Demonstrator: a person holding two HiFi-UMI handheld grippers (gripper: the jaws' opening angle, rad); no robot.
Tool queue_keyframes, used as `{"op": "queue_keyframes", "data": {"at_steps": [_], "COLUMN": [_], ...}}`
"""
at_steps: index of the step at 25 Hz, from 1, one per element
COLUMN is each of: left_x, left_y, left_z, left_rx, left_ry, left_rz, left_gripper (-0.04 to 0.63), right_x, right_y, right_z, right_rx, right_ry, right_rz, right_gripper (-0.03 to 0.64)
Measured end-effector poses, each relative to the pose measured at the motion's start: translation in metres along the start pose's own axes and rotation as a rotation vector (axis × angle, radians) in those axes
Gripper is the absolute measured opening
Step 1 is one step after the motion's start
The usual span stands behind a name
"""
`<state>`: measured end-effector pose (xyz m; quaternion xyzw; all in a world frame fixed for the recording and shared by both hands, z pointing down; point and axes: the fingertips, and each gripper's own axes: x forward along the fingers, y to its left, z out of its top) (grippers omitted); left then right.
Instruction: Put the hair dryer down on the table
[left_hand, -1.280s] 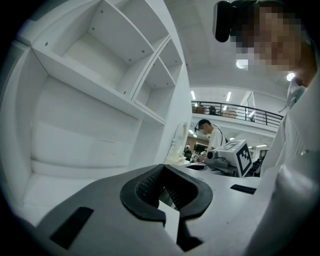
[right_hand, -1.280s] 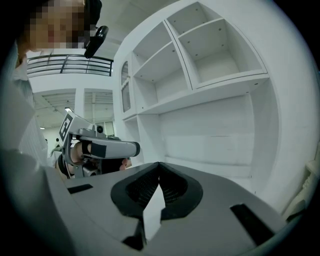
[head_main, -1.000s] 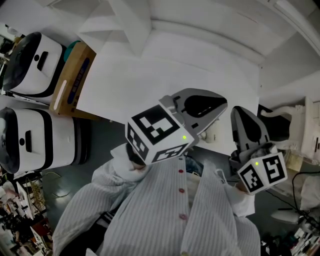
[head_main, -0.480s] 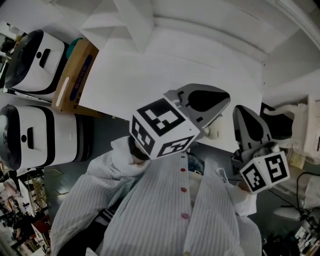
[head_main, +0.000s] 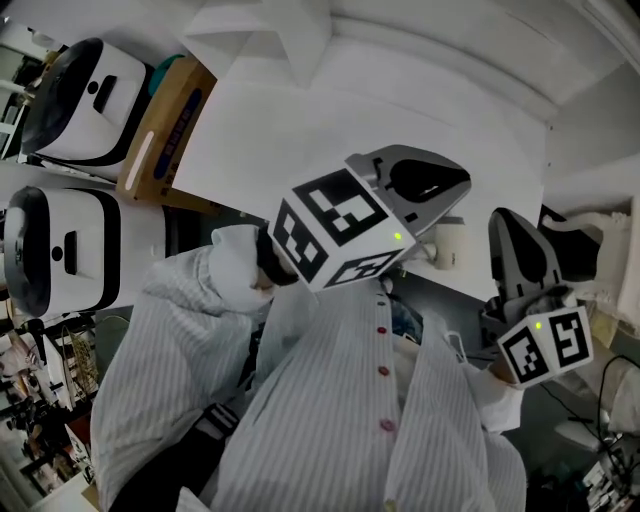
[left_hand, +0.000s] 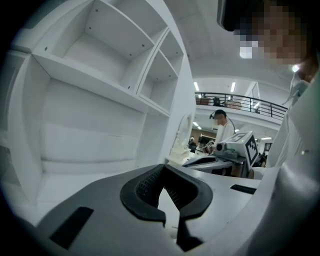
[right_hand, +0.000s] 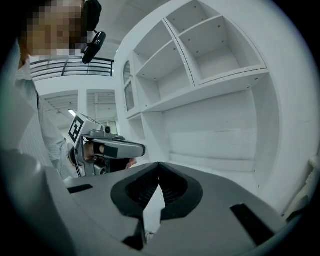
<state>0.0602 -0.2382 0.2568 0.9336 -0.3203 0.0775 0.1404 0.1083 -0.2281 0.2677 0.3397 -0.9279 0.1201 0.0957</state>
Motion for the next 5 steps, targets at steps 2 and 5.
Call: {"op": "queue_keyframes", "data": {"at_steps": [2,5], "left_x": [-0.0019,-0.0035], "left_y": [0.0025,0.006], "left_z": [0.0013,0.0036], "left_rx": [-0.024,-0.042], "left_ry": [-0.007,-0.024], "left_rz": [0.0,0.006], "left_gripper": [0.009,0.009], "right_x": [-0.0002,-0.0014], "right_y": [0.0006,0.0008], "right_z": [-0.0005,-0.0018], "right_rx": [-0.002,-0.004], "right_ry": [0.003,0.006], "right_rz": [-0.002,-0.009], "right_gripper": [0.011,0.011]}}
